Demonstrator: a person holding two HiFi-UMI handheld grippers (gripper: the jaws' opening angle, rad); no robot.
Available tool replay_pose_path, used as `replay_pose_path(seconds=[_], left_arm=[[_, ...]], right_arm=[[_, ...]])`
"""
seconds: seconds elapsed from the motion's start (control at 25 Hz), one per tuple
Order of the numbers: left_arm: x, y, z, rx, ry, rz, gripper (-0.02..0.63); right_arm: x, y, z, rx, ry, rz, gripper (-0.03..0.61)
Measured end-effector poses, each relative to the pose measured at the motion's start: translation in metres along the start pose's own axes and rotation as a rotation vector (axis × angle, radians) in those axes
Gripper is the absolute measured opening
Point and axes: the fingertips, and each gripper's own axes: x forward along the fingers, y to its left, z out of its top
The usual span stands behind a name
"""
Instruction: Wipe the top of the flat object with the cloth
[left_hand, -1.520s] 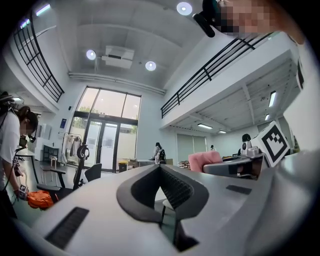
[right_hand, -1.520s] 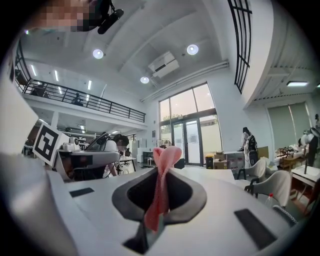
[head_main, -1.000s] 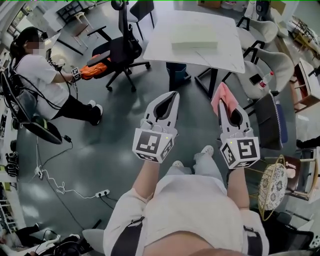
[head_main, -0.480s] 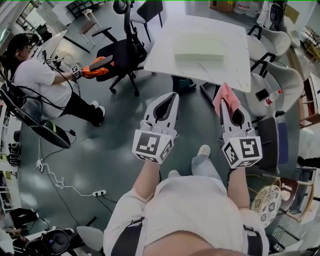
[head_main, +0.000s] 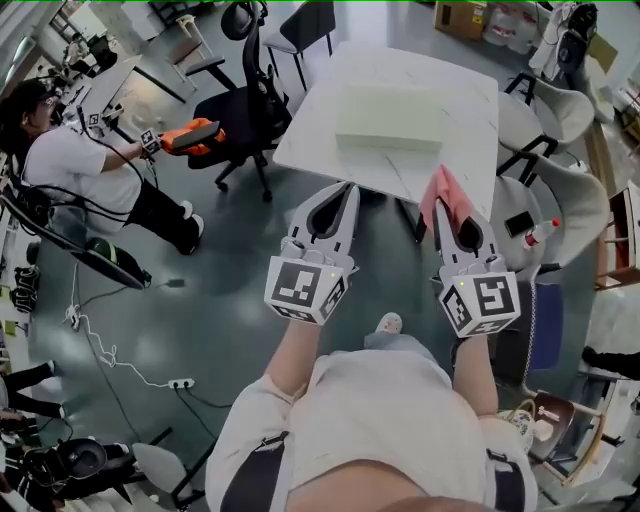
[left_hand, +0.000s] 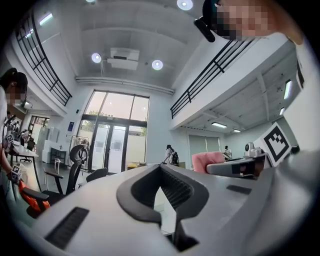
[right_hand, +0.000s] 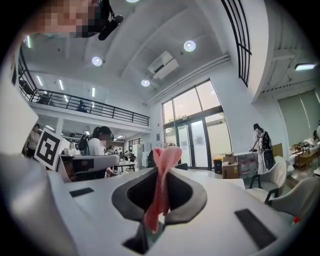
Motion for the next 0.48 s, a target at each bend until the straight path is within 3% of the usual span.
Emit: replay_pose_path(seconds=[0.48], left_arm=[[0.047, -0.004, -0.008, 0.017, 0.018, 0.07, 0.012]], right_arm=[[0.035, -0.047, -0.003, 0.043, 0.006, 0.086, 0.031]])
